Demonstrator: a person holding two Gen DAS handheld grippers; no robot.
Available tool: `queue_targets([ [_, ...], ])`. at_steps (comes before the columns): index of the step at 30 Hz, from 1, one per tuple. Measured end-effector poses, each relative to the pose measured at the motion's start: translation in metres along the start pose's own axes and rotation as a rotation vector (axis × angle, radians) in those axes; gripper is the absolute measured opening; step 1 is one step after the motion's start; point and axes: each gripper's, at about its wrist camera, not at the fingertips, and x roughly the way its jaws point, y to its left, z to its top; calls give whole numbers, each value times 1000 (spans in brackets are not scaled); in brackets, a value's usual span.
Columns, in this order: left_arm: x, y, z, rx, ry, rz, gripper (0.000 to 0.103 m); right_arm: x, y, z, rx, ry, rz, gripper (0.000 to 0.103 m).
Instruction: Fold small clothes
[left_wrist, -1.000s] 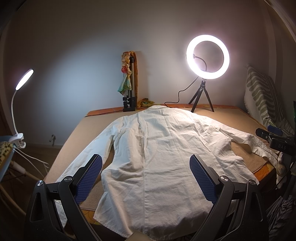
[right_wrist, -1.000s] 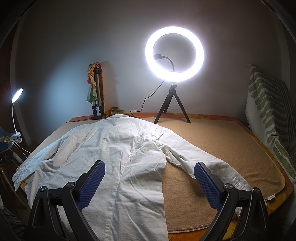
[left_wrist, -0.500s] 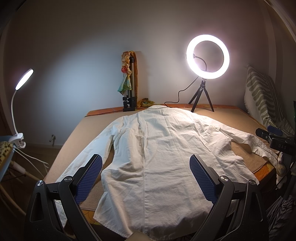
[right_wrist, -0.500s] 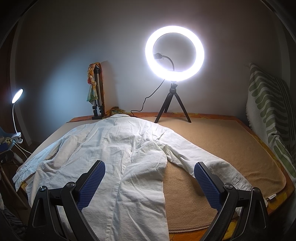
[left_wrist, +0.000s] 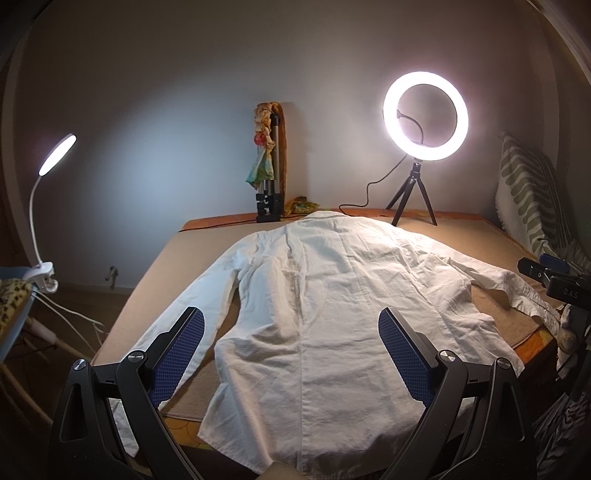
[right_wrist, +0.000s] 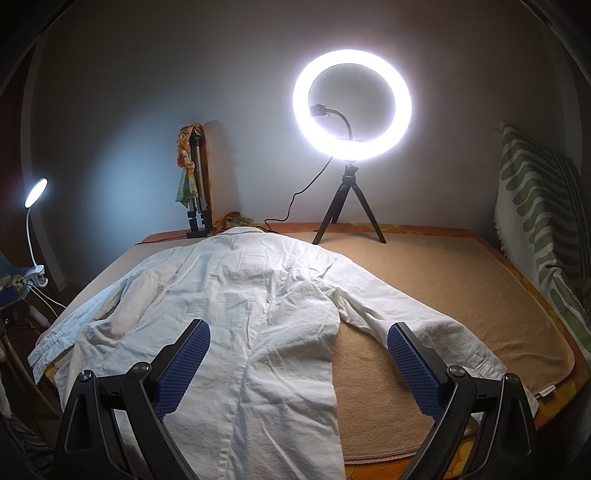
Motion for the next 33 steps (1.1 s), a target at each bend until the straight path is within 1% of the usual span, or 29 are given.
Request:
queue_targets([
  [3,-2,8,0,17,-26,38,96,2,2,3,15,11,16,98],
  [5,-1,16,0,19,-31,45,96,3,6,7,16,24,38,98],
  [9,8,42,1,7,-4,48,94,9,18,14,-25,38,67,96],
  [12,18,64,-3,44,24,109,94,18,31,19,-63,61,105,93],
  [14,26,83,-7,46,50,143,87,26,41,24,-79,79,137,90],
  [15,31,96,-9,30,74,154,84,30,45,27,-82,86,153,90],
  [17,38,122,-15,-12,111,163,83,39,53,33,-77,100,187,88],
  [18,42,136,-20,-38,135,164,82,44,58,37,-75,107,205,86],
  [19,46,149,-24,-65,156,166,74,48,61,39,-76,112,219,84],
  [23,60,196,-47,-186,257,150,63,65,89,51,-117,126,267,83],
  [24,64,206,-53,-217,283,149,58,68,96,54,-126,134,284,81],
  [26,72,223,-65,-268,331,125,58,77,110,60,-139,153,323,79],
  [28,77,233,-75,-303,373,121,58,85,123,65,-149,170,356,77],
  [31,85,241,-86,-316,417,127,58,99,145,71,-179,191,387,75],
  [33,91,243,-90,-319,439,110,58,111,159,74,-196,212,406,74],
])
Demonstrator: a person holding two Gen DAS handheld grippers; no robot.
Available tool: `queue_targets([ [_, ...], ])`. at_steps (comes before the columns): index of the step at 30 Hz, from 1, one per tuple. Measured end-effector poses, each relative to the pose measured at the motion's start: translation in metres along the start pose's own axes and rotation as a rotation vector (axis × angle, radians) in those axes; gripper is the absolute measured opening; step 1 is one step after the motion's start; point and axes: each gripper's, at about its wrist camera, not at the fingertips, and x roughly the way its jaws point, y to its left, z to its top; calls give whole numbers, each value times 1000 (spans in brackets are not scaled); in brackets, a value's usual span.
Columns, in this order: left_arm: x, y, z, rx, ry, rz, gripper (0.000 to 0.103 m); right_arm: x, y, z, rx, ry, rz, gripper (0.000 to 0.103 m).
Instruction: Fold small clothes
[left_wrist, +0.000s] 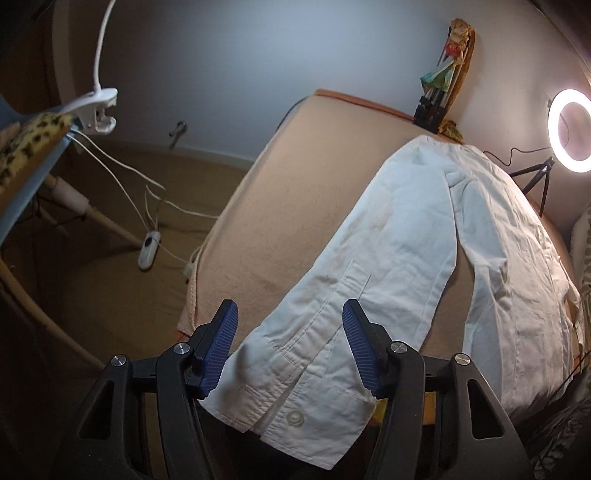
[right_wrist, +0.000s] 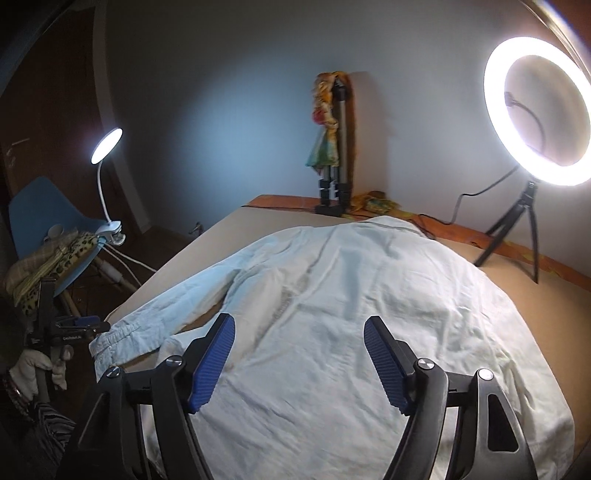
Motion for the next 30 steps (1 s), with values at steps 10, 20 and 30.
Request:
queue_targets([
  [10,27,-7,-1,41,56,25,58,64,20,24,-7,123,86,72],
  [20,27,-4,-2,49,27,-100,3,127,33,39,2,237,132,68],
  [30,-44,-46,17,89,-210,-306,2,171,33,62,53,344,202,65],
])
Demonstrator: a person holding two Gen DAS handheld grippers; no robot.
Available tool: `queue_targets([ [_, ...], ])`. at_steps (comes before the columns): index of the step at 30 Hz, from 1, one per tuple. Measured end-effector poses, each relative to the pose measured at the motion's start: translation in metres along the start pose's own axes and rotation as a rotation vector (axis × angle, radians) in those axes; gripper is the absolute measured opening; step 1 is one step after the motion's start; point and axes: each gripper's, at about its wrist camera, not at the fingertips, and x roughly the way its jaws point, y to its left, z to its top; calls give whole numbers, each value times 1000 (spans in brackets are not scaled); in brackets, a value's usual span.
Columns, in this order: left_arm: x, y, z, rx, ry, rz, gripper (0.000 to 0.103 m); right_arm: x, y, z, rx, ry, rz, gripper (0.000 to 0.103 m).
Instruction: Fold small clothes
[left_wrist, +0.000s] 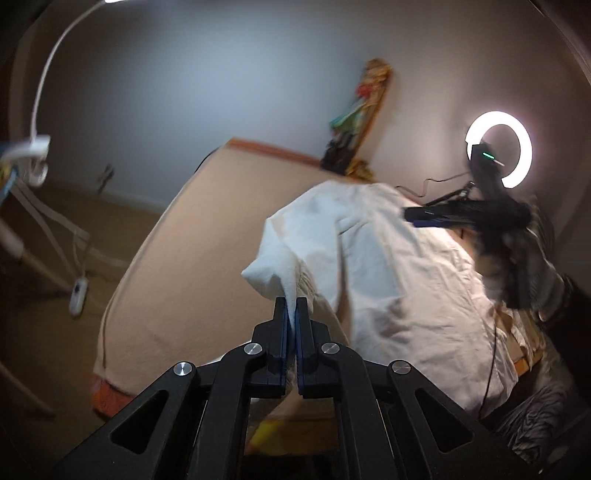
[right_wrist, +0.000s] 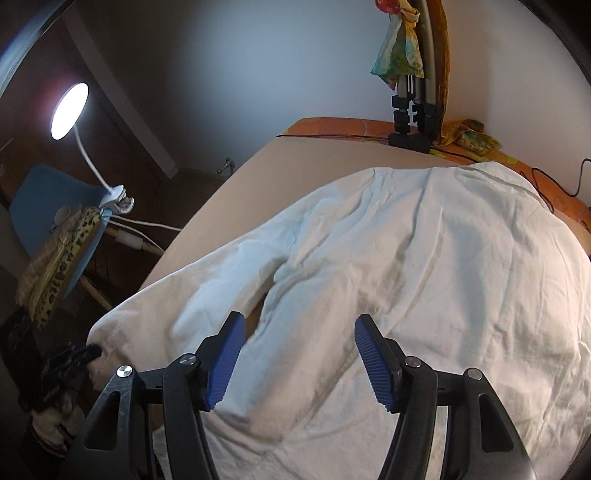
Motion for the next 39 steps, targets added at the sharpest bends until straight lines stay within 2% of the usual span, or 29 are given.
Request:
queue_targets([
  [4,-3,-26,5,59,-25,-46,2,18,2,36,16,47,38,65],
  [8,-3,-46,5,126,-25,-81,2,51,10,70,52,128,114,65],
  [13,5,-79,-1,239,4,-136,2,98,25,94,57,193,73,65],
  [17,10,-106,-15,372,30,-152,2,121,29,102,48,215,45,65],
  [18,12,-111,-18,387,40,-159,2,124,27,103,52,219,37,62],
  [22,18,-129,-34,473,83,-171,2,124,16,100,59,236,16,18],
  [23,17,-131,-37,489,88,-171,2,120,13,98,54,231,5,12],
  [24,17,-132,-39,506,92,-169,2,115,11,95,40,229,-8,6],
  [27,15,-134,-44,526,109,-182,2,96,0,89,20,207,-39,0],
  [33,20,-159,-62,608,139,-189,2,55,-38,73,49,175,-98,0],
  [35,23,-166,-68,631,168,-184,3,51,-53,64,71,184,-117,6],
  [36,24,-169,-72,641,180,-184,6,52,-60,58,79,194,-122,10],
  [37,24,-171,-77,647,199,-192,13,54,-63,54,75,205,-137,23],
  [38,22,-172,-80,648,209,-201,17,56,-65,48,57,214,-174,29],
  [39,20,-172,-83,646,215,-209,28,56,-65,44,25,217,-222,34],
])
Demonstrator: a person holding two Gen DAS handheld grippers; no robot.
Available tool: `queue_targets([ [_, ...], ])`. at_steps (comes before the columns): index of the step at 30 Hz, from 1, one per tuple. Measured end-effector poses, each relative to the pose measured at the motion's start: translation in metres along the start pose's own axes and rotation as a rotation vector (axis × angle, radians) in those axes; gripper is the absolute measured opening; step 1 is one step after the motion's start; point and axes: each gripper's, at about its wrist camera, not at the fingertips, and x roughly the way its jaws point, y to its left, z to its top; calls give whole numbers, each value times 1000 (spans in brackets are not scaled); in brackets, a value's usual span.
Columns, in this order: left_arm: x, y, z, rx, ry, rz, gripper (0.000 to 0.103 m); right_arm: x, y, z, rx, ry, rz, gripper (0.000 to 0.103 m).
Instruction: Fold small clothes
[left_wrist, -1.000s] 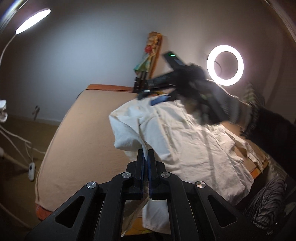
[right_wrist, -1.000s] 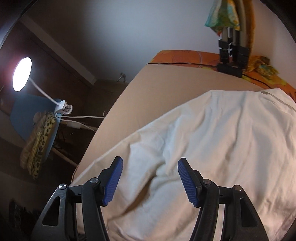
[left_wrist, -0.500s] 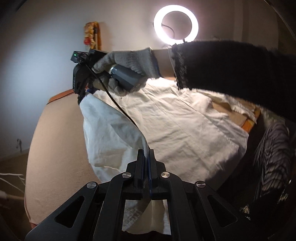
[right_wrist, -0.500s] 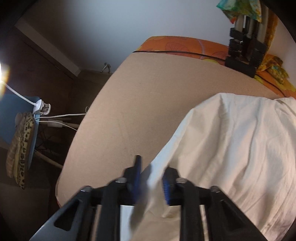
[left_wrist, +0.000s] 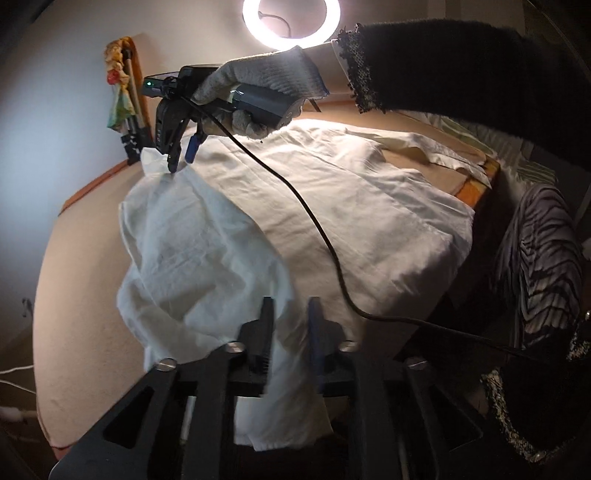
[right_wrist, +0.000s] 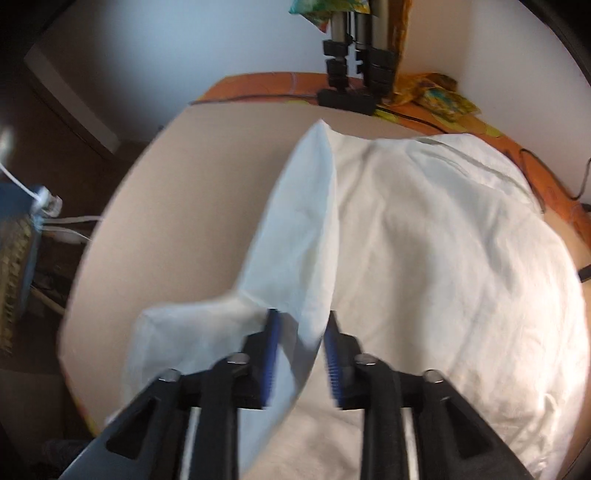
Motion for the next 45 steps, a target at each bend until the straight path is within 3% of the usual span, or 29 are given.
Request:
queue_targets([
  [2,-8,-5,-6,-9,-12,-38,29,-2,1,-8,-52,1,-87,34],
  [4,-18,-6,-12,-26,-37,-69,29,-12,2,-18,-83,-15,-122,32],
  [6,-25,1,-16,-58,-63,-37,33,-30,1,-27,-86,-57,-135,35],
  [11,-22,62,-34,-356,-48,61,34,-63,27,-36,-146,-126,23,37],
  [14,-13,81,-47,-419,7,142,34,-61,56,-32,-200,-130,35,38],
  [16,-5,89,-53,-449,40,153,34,-51,68,-27,-208,-120,57,39],
  [21,10,100,-58,-427,127,269,34,-24,89,-24,-186,-75,84,39],
  [24,12,101,-61,-438,117,235,33,-15,97,-26,-198,-61,69,39],
  [27,14,96,-62,-426,96,189,1,-9,98,-24,-183,-58,70,39],
  [30,7,95,-65,-462,68,153,1,-3,94,-22,-164,-55,65,39],
  [35,-13,99,-84,-513,67,223,1,7,85,-20,-141,-50,45,39],
  [40,-23,91,-81,-475,47,307,7,5,82,-21,-123,-52,52,40],
  [43,-26,85,-73,-482,-20,181,9,-8,90,-25,-143,-55,84,52],
  [45,-20,78,-69,-490,-21,67,15,-14,99,-28,-164,-57,104,54],
])
